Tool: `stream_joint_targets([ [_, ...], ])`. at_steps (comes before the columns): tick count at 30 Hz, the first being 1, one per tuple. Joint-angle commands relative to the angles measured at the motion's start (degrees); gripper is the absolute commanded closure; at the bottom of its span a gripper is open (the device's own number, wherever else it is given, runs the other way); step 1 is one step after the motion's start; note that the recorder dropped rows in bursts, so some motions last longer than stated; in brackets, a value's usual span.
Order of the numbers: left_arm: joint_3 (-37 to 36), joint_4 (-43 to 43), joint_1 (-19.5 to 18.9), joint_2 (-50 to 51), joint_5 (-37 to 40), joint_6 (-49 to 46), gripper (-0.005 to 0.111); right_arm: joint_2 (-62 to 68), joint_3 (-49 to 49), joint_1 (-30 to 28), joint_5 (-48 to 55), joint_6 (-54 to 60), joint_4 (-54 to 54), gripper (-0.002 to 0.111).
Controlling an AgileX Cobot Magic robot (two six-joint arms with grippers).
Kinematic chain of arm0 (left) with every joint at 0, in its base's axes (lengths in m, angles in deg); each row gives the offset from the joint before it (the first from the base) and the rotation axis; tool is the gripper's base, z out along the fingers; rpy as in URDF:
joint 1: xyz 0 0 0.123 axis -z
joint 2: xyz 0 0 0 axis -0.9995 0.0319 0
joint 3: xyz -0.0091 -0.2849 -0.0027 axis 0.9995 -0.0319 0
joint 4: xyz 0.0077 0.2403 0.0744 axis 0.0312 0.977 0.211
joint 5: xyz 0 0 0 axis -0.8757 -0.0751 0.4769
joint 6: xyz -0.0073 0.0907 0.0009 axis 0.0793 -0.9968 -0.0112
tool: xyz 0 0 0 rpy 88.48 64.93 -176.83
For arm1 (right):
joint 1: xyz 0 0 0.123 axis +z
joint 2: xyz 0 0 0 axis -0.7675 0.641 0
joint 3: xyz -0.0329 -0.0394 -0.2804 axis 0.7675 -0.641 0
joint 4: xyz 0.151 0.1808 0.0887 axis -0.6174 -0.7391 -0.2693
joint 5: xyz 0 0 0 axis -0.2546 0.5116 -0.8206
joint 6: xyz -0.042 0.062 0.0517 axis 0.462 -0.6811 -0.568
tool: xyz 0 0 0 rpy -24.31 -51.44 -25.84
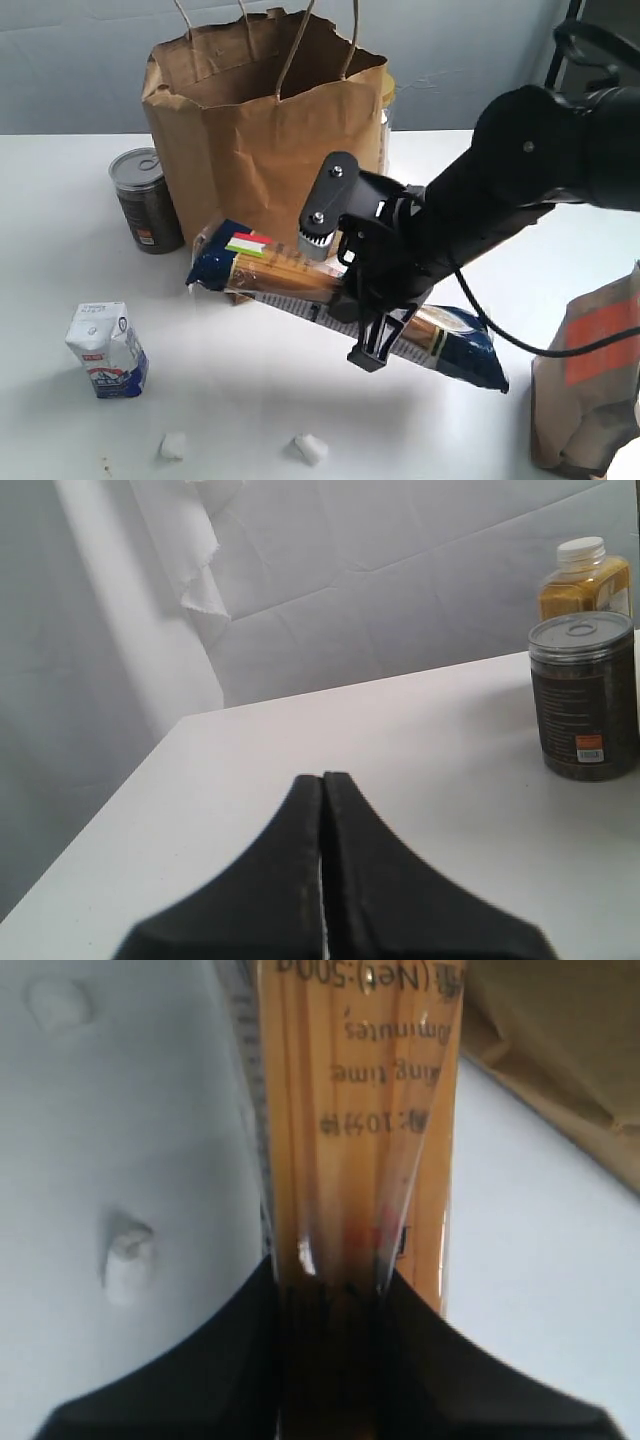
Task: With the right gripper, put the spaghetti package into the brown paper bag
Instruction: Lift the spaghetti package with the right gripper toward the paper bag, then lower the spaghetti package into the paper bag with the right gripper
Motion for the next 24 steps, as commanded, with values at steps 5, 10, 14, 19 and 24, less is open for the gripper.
stream_joint_targets([
  [5, -0.27, -0.24, 0.1, 0.13, -0.89, 0.21, 0.107, -9.91, 0.37, 0.12, -1.82, 17.73, -25.49, 0.108],
  [10, -0.27, -0.24, 0.1, 0.13, -0.89, 0.21, 0.107, -15.29, 0.37, 0.12, -1.7, 33.89, -48.87, 0.108],
  [14, -0.27, -0.24, 0.1, 0.13, -0.89, 0.21, 0.107, -16.55, 0.71, 0.12, 0.17, 50.55, -72.06, 0.108],
  [19, -0.27, -0.24, 0.1, 0.13, -0.89, 0.21, 0.107, -13.97, 10.99, 0.12, 1.13, 58.2, -76.89, 0.108],
  [24, -0.27, -0.24, 0.1, 0.13, -0.89, 0.21, 0.107, -5.4, 24.58, 0.12, 0.67, 58.37, -76.89, 0.108],
])
